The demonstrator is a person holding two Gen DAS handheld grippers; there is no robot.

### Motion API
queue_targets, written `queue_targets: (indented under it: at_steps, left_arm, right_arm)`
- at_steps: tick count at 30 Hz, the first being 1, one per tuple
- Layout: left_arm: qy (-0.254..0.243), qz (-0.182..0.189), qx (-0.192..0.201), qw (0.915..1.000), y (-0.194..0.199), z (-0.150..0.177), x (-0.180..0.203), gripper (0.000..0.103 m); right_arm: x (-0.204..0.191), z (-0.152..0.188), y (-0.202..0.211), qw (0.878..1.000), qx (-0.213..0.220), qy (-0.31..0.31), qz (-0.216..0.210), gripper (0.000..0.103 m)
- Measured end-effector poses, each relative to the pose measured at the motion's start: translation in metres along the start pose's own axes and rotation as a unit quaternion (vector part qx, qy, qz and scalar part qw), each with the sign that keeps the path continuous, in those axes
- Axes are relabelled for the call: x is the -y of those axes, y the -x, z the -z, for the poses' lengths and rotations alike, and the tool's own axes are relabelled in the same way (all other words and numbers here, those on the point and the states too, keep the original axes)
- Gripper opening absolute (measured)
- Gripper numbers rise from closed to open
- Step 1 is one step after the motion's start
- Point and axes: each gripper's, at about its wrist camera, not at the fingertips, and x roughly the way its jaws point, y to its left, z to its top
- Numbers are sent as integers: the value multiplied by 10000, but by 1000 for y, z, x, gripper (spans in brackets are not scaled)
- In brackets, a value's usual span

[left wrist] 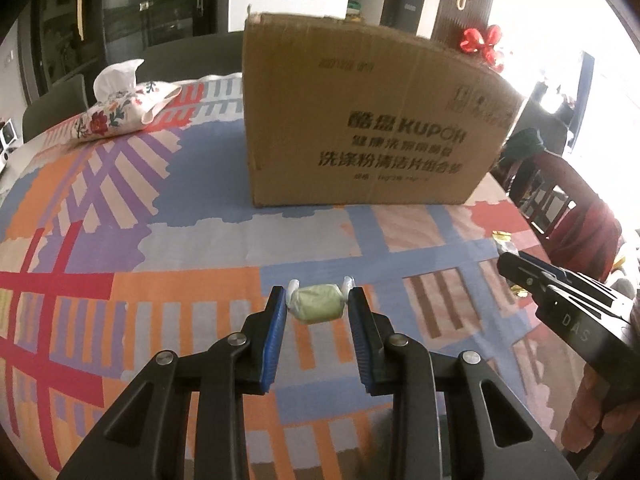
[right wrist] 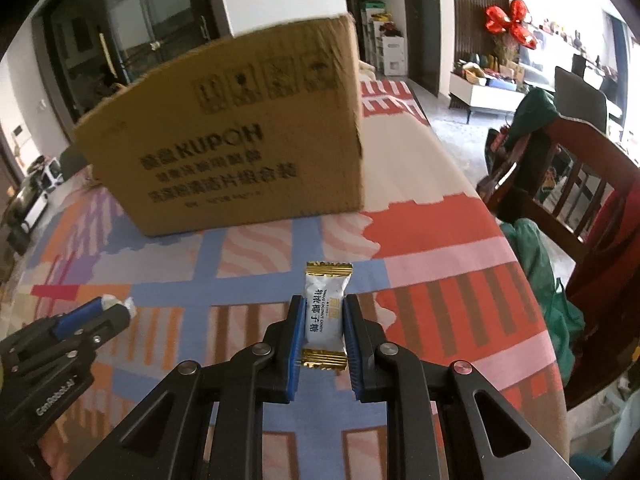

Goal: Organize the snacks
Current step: 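Carry both snacks over the box and open both tools to drop them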

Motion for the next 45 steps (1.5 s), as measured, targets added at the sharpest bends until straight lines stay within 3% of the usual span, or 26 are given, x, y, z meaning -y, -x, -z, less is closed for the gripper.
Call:
queue_targets:
  at_steps: [18,29,45]
  left_arm:
    - [-246,222,996,9945,88,-22,23,31]
    - [-402,322,1408,9887,117,-54,30,31]
    - [-550,220,1549,9862,116,-124,27,31]
  right_arm:
    - [-12,-15,77,9950,857,218,-468,20]
    - [-21,-38,111,9864,1399,362,-781,20]
    - [-34,-113,96,9838,1420,646,-881,20]
